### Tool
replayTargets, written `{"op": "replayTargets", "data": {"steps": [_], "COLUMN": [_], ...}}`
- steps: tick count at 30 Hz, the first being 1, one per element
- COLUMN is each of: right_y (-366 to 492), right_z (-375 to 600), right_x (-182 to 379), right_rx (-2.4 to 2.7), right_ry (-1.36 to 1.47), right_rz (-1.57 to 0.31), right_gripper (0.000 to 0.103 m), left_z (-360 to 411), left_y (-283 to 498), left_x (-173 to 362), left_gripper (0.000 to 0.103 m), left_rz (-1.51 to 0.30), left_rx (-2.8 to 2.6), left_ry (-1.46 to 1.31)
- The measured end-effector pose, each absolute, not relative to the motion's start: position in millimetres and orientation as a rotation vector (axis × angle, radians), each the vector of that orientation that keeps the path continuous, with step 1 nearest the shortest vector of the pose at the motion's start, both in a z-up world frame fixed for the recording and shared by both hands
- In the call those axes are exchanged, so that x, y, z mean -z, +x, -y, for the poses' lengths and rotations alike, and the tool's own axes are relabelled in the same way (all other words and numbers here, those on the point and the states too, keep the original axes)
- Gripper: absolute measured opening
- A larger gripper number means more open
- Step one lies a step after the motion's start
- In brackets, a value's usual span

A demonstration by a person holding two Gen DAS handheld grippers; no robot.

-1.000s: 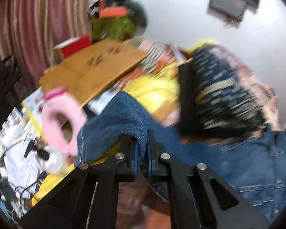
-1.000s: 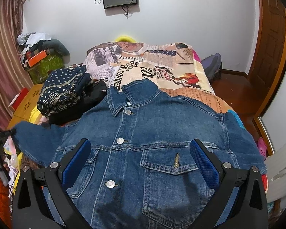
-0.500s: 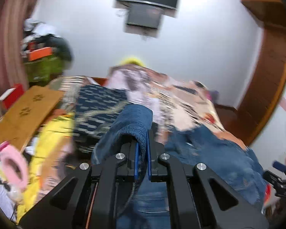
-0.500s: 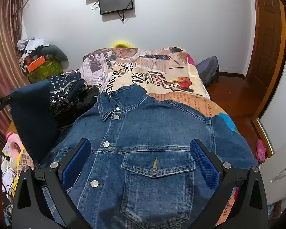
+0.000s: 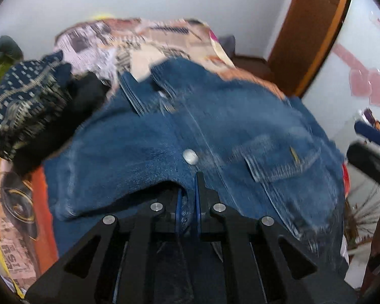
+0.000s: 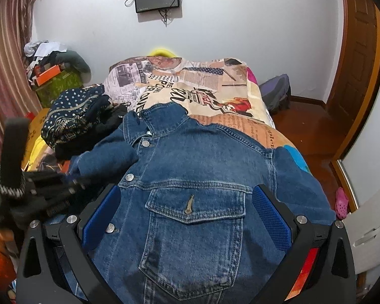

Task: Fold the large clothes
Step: 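Fold the held sleeve across the jacket front with the left tool, release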

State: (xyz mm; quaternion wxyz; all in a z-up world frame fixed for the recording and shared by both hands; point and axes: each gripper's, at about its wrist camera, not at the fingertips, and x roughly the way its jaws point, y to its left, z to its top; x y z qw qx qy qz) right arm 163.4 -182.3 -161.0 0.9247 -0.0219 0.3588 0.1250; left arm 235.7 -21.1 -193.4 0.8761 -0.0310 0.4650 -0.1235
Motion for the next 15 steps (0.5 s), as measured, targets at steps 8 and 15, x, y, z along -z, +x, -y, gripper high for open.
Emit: {"op": "replayTargets", "data": {"steps": [8,15], "right_y": [161,160], "right_z": [179,155], "right_x": [159,152], "right_rx": [-0.261,-0.289], "right_ry": [-0.052,-0.108], "right_rz": [-0.734,-0.709], "right_gripper": [0.103,0.103], "left_z": [22,-1], "left_y": [219,196], "left_x": [212,174], "left_gripper": [0.041,0.059], "left_rz": [-1.051,-0.934], "left_rx": [0.284,0.22], "left_ry": [-0.073,-0.026]}}
